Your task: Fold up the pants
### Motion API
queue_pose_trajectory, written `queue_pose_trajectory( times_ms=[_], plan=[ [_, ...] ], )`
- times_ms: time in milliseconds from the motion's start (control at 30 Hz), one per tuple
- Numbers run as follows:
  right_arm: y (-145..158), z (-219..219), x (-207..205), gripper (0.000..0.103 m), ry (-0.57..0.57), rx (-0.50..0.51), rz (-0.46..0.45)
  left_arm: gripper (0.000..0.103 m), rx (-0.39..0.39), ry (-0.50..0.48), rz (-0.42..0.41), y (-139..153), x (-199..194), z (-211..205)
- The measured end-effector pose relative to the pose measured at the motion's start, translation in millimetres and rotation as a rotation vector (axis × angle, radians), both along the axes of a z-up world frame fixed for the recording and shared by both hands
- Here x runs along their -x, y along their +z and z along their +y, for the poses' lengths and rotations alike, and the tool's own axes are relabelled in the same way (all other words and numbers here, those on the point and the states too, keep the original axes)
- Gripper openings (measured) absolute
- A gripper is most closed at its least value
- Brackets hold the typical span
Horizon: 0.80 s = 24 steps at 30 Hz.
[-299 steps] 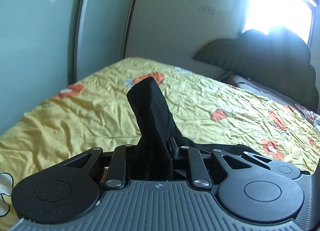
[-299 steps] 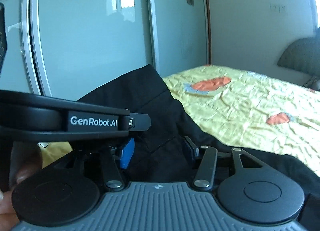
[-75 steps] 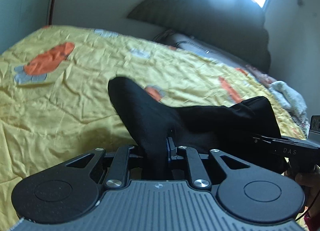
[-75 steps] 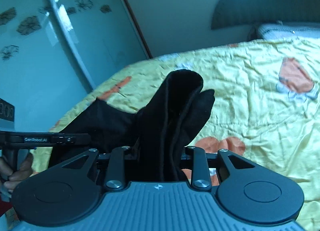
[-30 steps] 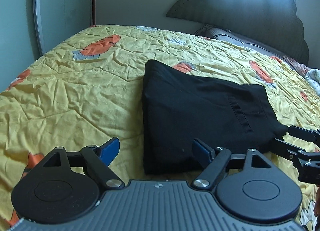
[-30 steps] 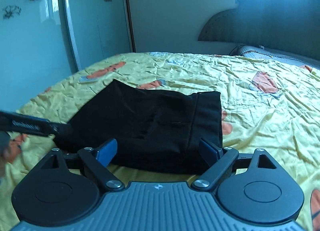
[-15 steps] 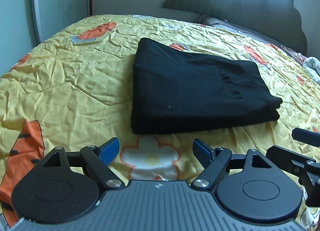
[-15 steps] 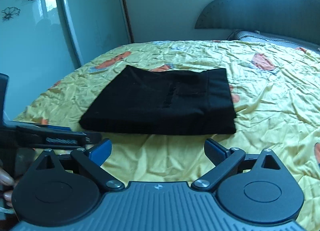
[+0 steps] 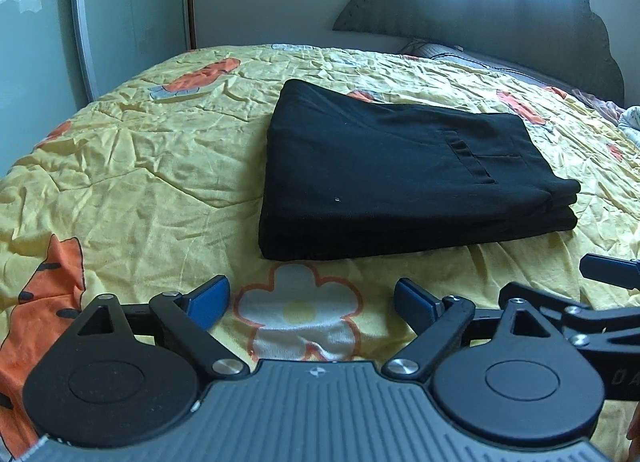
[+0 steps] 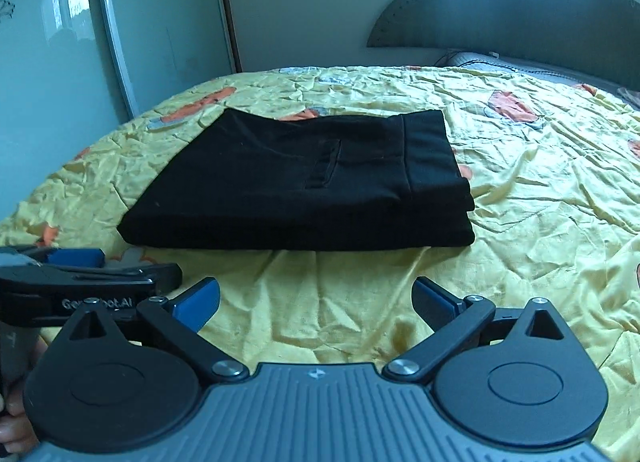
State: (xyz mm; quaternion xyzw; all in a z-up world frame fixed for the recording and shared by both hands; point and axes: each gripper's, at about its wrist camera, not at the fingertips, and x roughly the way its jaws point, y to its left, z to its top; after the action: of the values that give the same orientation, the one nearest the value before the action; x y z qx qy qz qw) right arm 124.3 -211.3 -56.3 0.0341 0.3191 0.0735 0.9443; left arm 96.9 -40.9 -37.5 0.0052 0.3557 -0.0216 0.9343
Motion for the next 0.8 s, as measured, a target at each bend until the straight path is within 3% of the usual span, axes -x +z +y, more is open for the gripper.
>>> queue_pose_trajectory(
  times_ms=[800],
  plan=[
    [-13.8,-4.3,-4.2,0.103,-0.062,-0.001,0.007,0.102,-0.016,0.000,-0.026,-8.6,1.2,0.1]
  ],
)
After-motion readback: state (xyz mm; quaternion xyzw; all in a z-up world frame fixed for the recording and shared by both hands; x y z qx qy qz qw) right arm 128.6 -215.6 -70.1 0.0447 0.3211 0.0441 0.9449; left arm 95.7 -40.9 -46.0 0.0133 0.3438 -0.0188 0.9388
